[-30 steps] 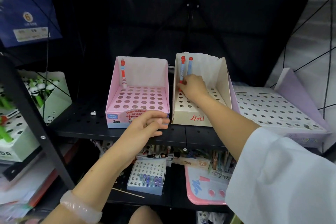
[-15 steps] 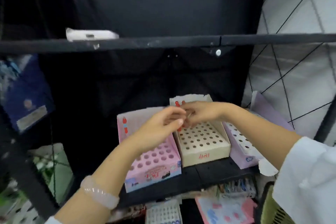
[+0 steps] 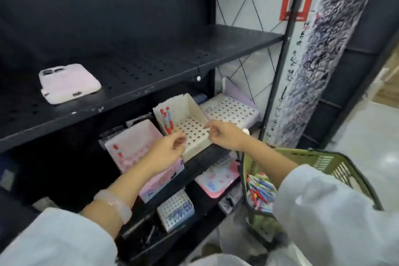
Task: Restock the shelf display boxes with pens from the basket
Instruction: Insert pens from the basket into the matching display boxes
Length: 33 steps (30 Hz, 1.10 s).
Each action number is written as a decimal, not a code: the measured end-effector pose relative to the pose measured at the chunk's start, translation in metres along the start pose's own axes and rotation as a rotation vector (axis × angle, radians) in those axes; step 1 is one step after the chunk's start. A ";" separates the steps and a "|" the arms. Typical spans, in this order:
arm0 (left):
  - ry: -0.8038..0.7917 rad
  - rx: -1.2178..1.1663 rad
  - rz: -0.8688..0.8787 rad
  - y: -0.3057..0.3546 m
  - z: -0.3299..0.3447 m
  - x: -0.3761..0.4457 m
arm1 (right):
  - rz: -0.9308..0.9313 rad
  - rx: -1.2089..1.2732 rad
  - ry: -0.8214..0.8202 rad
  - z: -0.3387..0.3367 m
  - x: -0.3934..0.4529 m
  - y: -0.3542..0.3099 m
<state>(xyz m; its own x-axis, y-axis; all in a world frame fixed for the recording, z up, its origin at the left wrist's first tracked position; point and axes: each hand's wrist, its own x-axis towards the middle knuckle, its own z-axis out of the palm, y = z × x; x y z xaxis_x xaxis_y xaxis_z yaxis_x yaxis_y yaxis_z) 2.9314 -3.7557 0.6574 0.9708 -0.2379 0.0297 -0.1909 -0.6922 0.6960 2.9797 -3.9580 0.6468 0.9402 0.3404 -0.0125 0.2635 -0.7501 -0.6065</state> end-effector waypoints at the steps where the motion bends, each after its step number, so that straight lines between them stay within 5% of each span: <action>1: -0.031 0.010 0.010 0.002 0.000 -0.011 | 0.024 0.000 0.025 0.006 -0.018 -0.004; 7: -0.206 -0.024 0.065 -0.013 0.036 -0.083 | 0.307 0.094 0.108 0.073 -0.139 -0.001; 11: -0.422 -0.031 -0.042 -0.039 0.098 -0.120 | 0.504 0.173 0.065 0.128 -0.201 0.025; 16: -0.510 -0.032 -0.183 -0.090 0.169 -0.136 | 0.774 0.317 0.055 0.204 -0.231 0.069; 24: -0.504 -0.229 -0.492 -0.233 0.285 -0.105 | 1.070 0.549 0.064 0.357 -0.169 0.164; 33: -0.342 -0.377 -0.580 -0.421 0.483 -0.046 | 1.085 0.300 0.038 0.571 -0.051 0.397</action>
<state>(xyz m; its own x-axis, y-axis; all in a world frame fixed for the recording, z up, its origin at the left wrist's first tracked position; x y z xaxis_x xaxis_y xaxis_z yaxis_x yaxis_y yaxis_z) 2.8969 -3.7827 0.0162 0.7900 -0.1472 -0.5952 0.4568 -0.5061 0.7316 2.9128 -3.9491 -0.0471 0.6476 -0.4306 -0.6287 -0.7555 -0.4705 -0.4559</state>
